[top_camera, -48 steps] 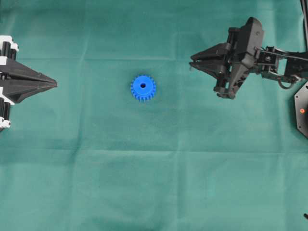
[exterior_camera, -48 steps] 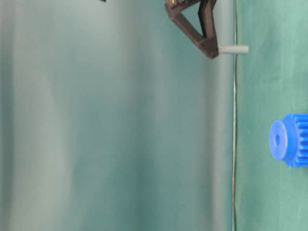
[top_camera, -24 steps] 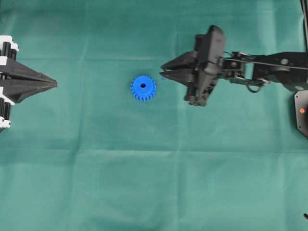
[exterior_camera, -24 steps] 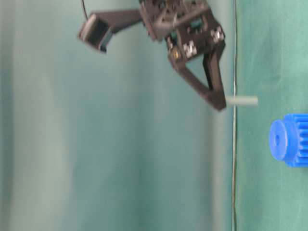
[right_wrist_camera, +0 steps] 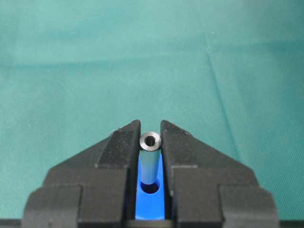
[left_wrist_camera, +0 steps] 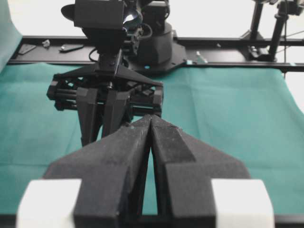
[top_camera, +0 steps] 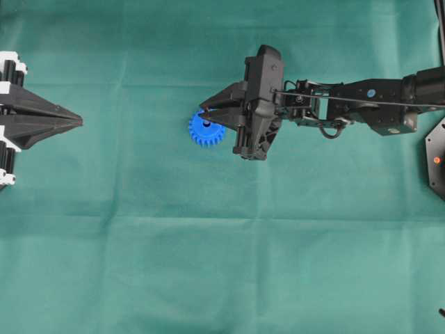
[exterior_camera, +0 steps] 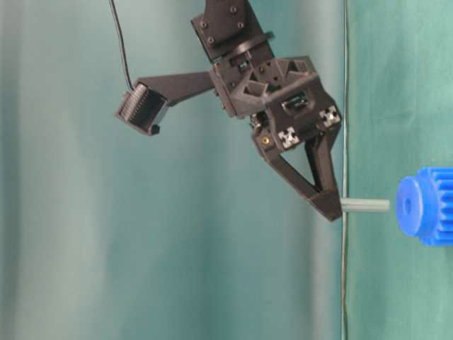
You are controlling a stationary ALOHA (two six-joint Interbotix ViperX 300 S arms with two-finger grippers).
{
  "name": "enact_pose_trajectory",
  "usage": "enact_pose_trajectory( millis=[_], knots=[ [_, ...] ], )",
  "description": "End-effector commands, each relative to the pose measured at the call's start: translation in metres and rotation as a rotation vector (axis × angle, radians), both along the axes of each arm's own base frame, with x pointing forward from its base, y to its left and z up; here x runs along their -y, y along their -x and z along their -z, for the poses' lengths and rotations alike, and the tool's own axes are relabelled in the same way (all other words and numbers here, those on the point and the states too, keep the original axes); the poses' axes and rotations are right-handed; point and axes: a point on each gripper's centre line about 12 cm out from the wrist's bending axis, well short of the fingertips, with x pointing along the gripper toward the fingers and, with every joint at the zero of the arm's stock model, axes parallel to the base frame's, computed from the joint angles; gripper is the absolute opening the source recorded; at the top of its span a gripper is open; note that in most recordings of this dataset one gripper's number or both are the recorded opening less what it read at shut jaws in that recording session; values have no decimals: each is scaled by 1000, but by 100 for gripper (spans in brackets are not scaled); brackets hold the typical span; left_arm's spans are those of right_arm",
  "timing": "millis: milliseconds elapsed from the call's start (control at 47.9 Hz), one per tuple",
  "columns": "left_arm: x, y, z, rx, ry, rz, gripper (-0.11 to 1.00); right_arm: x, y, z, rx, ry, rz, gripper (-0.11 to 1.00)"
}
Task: Insert the shaft placed at a random location into the center hole of the small gear at another random location.
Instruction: 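Align and lower the shaft into the blue gear's center hole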
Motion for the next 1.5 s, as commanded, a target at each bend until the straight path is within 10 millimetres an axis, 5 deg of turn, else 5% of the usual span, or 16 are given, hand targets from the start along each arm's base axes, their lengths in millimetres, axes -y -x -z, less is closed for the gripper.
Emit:
enact_pose_trajectory(
  millis=[0, 793, 1482],
  knots=[
    [0, -2, -7, 20, 0, -1, 0, -1, -5, -12, 30, 4, -4, 13],
    [0, -2, -8, 23, 0, -1, 0, -1, -5, 18, -34, -3, -4, 13],
    [0, -2, -6, 17, 0, -1, 0, 1, -2, -20, 51, 39, -13, 13]
  ],
)
